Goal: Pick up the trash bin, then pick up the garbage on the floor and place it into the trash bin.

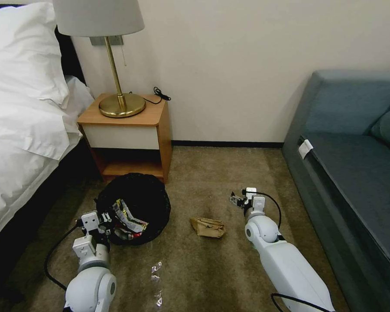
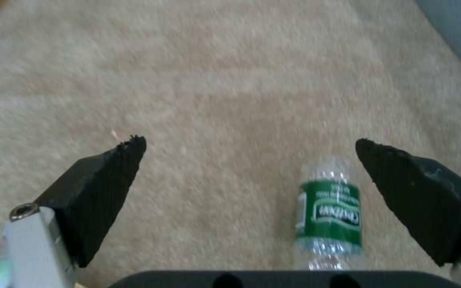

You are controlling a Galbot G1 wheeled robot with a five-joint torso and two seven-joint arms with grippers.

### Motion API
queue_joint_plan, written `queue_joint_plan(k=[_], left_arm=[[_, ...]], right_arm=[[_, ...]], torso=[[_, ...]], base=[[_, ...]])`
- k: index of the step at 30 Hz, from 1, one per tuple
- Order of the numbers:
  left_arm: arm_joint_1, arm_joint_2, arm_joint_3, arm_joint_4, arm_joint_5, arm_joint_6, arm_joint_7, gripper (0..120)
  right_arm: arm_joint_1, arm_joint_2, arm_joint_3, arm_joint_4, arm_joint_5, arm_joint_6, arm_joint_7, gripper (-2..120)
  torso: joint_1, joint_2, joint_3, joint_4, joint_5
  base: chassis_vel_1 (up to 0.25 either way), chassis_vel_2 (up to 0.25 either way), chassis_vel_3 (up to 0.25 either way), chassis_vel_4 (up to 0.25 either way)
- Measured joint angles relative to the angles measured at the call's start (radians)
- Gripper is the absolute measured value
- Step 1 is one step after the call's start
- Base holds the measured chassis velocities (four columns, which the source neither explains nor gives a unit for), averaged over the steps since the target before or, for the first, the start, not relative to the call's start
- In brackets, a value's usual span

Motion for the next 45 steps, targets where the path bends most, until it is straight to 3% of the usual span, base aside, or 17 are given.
queue_joint_plan(k=[13,45], left_arm=[[0.003,-0.003,0.012,-0.001,0.016,0.005,-0.001,4],[0.017,-0.007,0.016,-0.032,0.031,0.008,-0.004,4]], right_arm=[[0.060,0.045,0.020,-0.209,-0.060,0.024,-0.028,100],[0.141,0.092,0.086,-0.504,-0.240,0.159,-0.169,100]], torso=[[0.000,0.000,0.000,0.0001,0.0000],[0.000,0.000,0.000,0.0001,-0.0001]], base=[[0.000,0.000,0.000,0.000],[0.000,0.000,0.000,0.000]])
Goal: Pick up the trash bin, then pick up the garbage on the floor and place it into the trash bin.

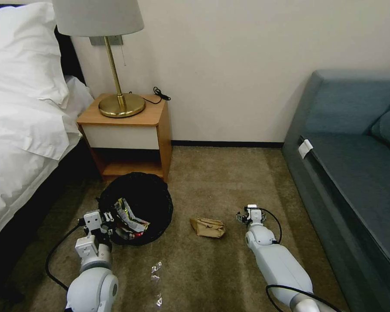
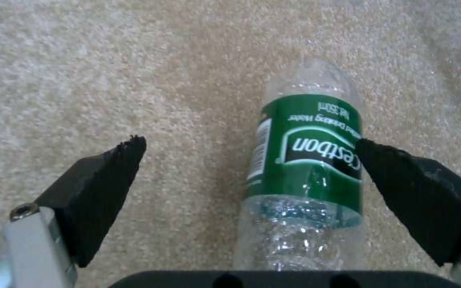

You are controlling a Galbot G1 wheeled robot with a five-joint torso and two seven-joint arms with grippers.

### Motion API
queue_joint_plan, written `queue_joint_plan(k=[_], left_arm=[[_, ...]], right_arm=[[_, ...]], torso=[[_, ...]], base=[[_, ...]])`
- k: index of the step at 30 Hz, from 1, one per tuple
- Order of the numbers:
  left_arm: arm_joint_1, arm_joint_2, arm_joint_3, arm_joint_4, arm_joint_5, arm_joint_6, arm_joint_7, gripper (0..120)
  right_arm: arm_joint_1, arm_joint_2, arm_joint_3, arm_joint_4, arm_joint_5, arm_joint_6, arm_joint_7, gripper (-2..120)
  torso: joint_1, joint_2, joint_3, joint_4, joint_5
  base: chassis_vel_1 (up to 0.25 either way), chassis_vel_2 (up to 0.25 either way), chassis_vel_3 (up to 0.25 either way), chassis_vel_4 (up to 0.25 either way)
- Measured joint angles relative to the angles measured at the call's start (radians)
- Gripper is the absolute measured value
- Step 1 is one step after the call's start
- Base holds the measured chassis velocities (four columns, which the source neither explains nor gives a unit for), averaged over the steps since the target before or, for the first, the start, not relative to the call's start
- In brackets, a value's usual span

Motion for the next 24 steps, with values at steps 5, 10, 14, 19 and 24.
queue_joint_plan(k=[5,10,14,19,24], left_arm=[[0.002,0.001,0.001,-0.002,0.000,0.000,0.000,4],[0.004,0.000,0.006,-0.008,0.001,0.000,0.000,4],[0.007,0.000,0.007,-0.014,0.003,0.001,0.000,4],[0.013,0.000,0.007,-0.019,0.005,0.001,0.000,4],[0.020,0.001,0.006,-0.025,0.005,0.001,0.000,4]], right_arm=[[0.006,-0.002,0.022,-0.028,-0.006,0.006,-0.017,100],[0.003,-0.005,0.044,-0.044,-0.009,0.009,-0.042,100],[0.000,-0.003,0.051,-0.050,-0.012,0.014,-0.051,100],[0.000,-0.001,0.058,-0.061,-0.017,0.019,-0.063,100],[0.000,0.000,0.064,-0.077,-0.022,0.027,-0.079,100]], torso=[[0.000,0.000,0.000,0.0000,0.0000],[0.000,0.000,0.000,-0.0001,0.0000],[0.000,0.000,0.000,-0.0001,0.0000],[0.000,0.000,0.000,0.0000,0.0000],[0.000,0.000,0.000,0.0000,0.0000]], base=[[0.000,0.000,0.000,0.000],[0.000,0.000,0.000,0.000],[0.000,0.000,0.000,0.000],[0.000,0.000,0.000,0.000],[0.000,0.000,0.000,0.000]])
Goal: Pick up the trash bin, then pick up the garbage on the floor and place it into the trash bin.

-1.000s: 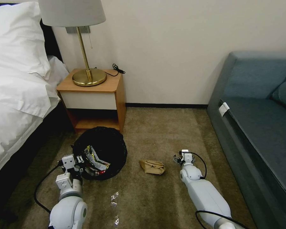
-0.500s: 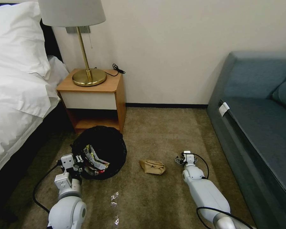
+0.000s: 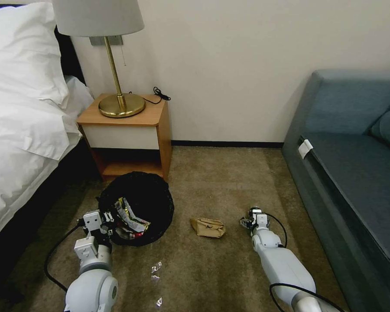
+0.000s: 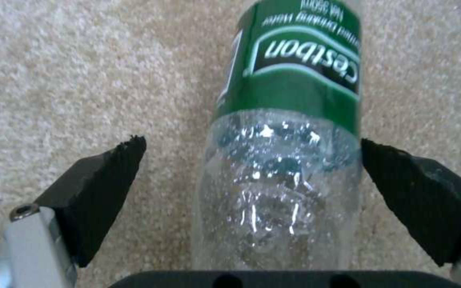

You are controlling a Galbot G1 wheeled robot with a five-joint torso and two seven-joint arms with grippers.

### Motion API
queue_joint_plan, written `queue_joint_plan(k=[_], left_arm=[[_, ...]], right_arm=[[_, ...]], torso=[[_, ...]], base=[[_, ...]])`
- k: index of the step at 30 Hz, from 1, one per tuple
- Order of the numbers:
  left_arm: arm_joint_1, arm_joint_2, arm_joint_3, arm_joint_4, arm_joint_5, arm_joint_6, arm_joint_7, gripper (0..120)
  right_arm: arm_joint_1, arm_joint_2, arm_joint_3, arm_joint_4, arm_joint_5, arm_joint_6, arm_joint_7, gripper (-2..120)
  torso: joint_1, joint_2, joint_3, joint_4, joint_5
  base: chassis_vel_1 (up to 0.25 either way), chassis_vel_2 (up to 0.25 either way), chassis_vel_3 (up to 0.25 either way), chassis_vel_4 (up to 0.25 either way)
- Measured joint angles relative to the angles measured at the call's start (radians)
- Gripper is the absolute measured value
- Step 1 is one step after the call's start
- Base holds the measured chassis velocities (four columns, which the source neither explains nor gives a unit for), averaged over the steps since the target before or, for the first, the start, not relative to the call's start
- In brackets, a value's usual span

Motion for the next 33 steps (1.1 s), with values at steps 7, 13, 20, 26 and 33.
queue_joint_plan(k=[7,13,20,26,33], left_arm=[[0.004,0.001,0.000,-0.007,0.001,0.000,0.000,4],[0.003,0.004,-0.001,-0.011,0.001,0.000,0.000,4],[-0.004,0.003,0.000,-0.008,0.000,0.002,-0.001,4],[-0.002,0.003,-0.001,-0.011,-0.001,0.002,-0.001,4],[0.003,0.005,-0.002,-0.018,-0.002,0.002,-0.001,4]], right_arm=[[0.011,0.008,0.014,-0.041,-0.016,0.022,-0.017,100],[0.026,0.008,0.029,-0.076,-0.025,0.041,-0.045,95],[0.032,0.007,0.045,-0.104,-0.038,0.066,-0.063,69],[0.027,0.006,0.056,-0.105,-0.048,0.074,-0.067,48],[0.017,0.004,0.069,-0.091,-0.059,0.075,-0.067,30]], torso=[[0.000,0.000,0.000,0.0000,0.0000],[0.000,0.000,0.000,0.0000,-0.0001],[0.000,0.000,0.000,0.0001,0.0000],[0.000,0.000,0.000,0.0002,0.0001],[0.000,0.000,0.000,0.0000,-0.0001]], base=[[0.000,0.000,0.000,0.000],[0.000,0.000,0.000,0.000],[0.000,0.000,0.000,0.000],[0.000,0.000,0.000,0.000],[0.000,0.000,0.000,0.000]])
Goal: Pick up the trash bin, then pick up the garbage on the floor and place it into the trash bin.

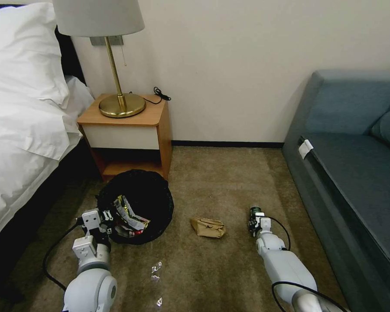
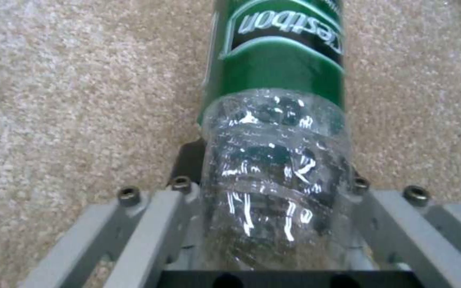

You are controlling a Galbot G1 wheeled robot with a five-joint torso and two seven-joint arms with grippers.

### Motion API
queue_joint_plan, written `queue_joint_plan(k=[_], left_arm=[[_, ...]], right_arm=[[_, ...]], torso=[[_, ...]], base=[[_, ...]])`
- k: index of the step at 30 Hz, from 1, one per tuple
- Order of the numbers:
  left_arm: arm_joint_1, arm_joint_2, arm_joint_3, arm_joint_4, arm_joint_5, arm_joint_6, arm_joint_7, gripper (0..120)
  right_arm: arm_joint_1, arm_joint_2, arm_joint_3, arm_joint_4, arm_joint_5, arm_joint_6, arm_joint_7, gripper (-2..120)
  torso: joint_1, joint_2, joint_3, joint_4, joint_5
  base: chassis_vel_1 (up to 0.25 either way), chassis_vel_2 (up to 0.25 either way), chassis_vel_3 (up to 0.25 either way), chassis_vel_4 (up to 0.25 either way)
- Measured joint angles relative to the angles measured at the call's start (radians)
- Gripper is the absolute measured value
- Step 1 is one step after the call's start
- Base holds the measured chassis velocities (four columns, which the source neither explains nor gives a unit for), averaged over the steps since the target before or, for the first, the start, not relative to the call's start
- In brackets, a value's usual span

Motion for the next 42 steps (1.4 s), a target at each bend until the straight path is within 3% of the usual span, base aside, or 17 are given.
queue_joint_plan(k=[8,16,19,22,25,29,42], left_arm=[[0.002,-0.001,-0.001,0.003,-0.002,0.000,-0.001,4],[-0.008,-0.008,0.008,0.019,-0.001,0.000,-0.002,4],[-0.011,-0.010,0.012,0.022,0.000,0.000,-0.002,4],[-0.013,-0.011,0.014,0.025,0.001,0.000,-0.002,4],[-0.018,-0.015,0.022,0.027,0.001,0.005,-0.003,4],[-0.018,-0.011,0.022,0.021,-0.001,0.013,-0.003,4],[-0.006,0.014,0.006,-0.004,-0.018,0.042,0.002,4]], right_arm=[[-0.031,-0.001,0.003,0.050,-0.006,0.018,0.007,24],[-0.061,-0.004,-0.061,0.240,-0.069,0.209,0.074,24],[-0.073,-0.004,-0.095,0.315,-0.073,0.231,0.081,24],[-0.081,-0.005,-0.119,0.363,-0.072,0.235,0.086,24],[-0.108,-0.011,-0.247,0.594,-0.037,0.212,0.121,24],[-0.101,-0.012,-0.352,0.738,-0.003,0.174,0.153,24],[-0.041,-0.010,-0.540,0.858,0.098,0.140,0.238,24]], torso=[[0.000,0.000,0.000,-0.0002,0.0003],[0.000,0.000,0.000,-0.0001,0.0000],[0.000,0.000,0.000,0.0000,-0.0001],[0.000,0.000,0.000,-0.0001,0.0000],[0.000,0.000,0.000,0.0000,-0.0001],[0.000,0.000,0.000,0.0001,0.0000],[0.000,0.000,0.000,-0.0001,-0.0002]], base=[[0.000,0.000,0.000,0.000],[0.000,0.000,0.000,0.000],[0.000,0.000,0.000,0.000],[0.000,0.000,0.000,0.000],[0.000,0.000,0.000,0.000],[0.000,0.000,0.000,0.000],[0.000,0.000,0.000,0.000]])
